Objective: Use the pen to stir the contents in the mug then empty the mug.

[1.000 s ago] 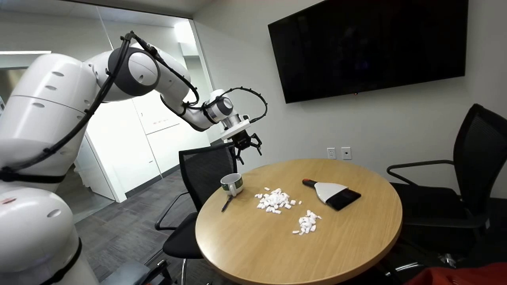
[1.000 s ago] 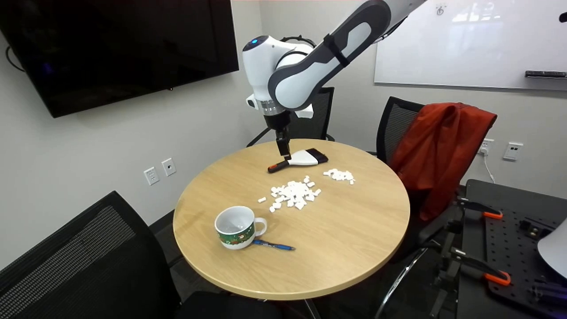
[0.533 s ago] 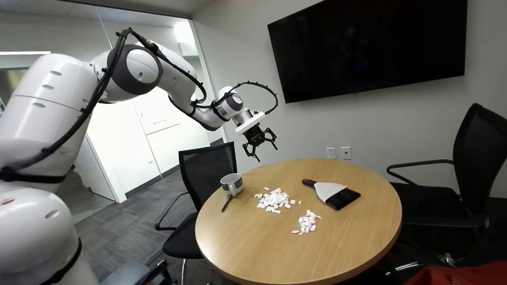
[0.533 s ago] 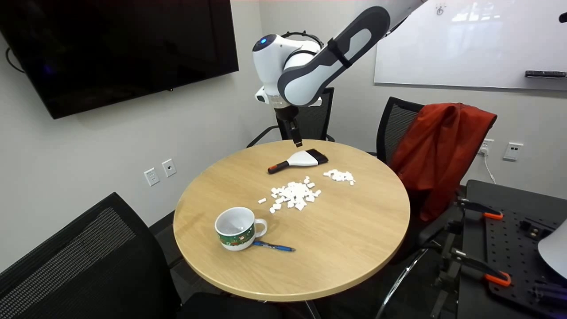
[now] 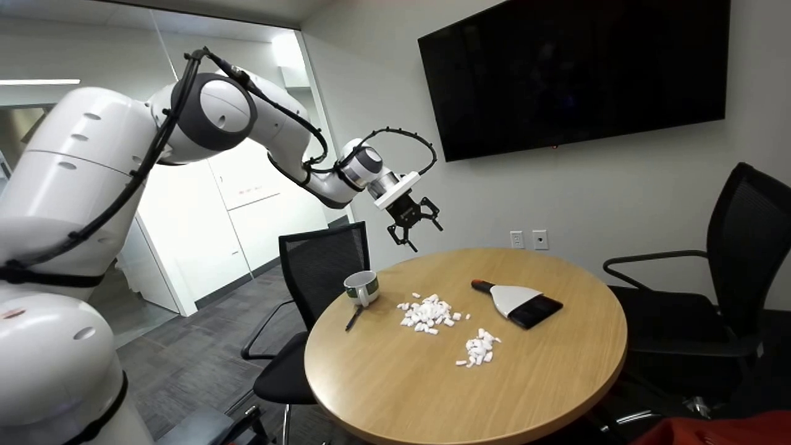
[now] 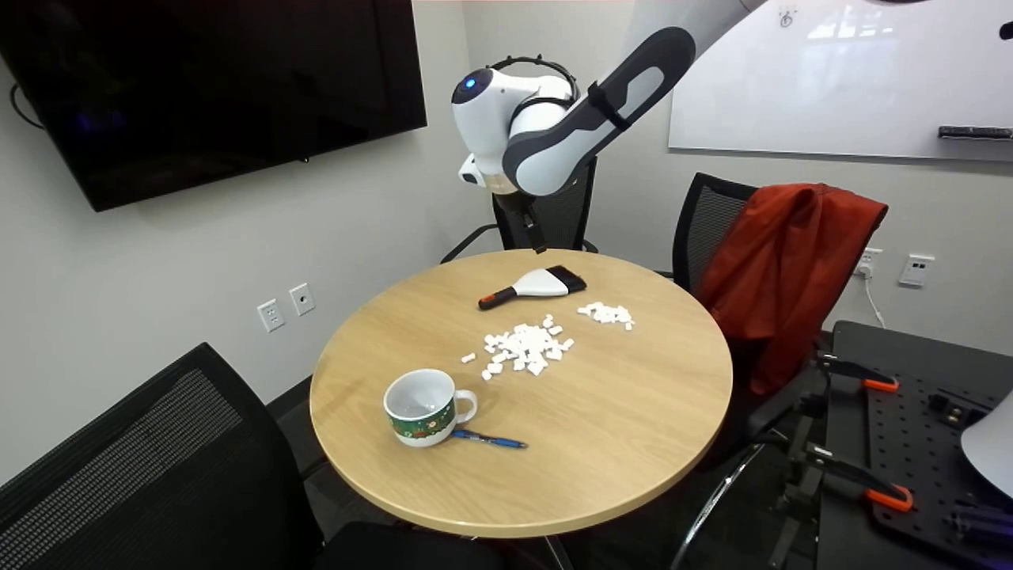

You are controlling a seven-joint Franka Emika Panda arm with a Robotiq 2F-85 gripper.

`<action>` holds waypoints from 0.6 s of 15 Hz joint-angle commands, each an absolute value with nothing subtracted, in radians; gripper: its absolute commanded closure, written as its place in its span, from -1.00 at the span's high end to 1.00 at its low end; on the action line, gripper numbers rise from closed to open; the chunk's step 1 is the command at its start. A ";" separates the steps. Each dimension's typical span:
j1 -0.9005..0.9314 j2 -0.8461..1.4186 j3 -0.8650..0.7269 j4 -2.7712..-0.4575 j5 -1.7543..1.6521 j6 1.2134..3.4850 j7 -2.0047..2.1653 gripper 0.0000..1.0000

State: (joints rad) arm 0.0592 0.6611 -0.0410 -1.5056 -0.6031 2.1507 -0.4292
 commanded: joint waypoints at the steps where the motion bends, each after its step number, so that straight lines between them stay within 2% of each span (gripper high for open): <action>1: 0.032 0.721 -0.067 -1.399 -0.674 2.131 -0.548 1.00; 9: -0.028 0.967 -0.065 -1.048 -0.622 1.913 -0.950 1.00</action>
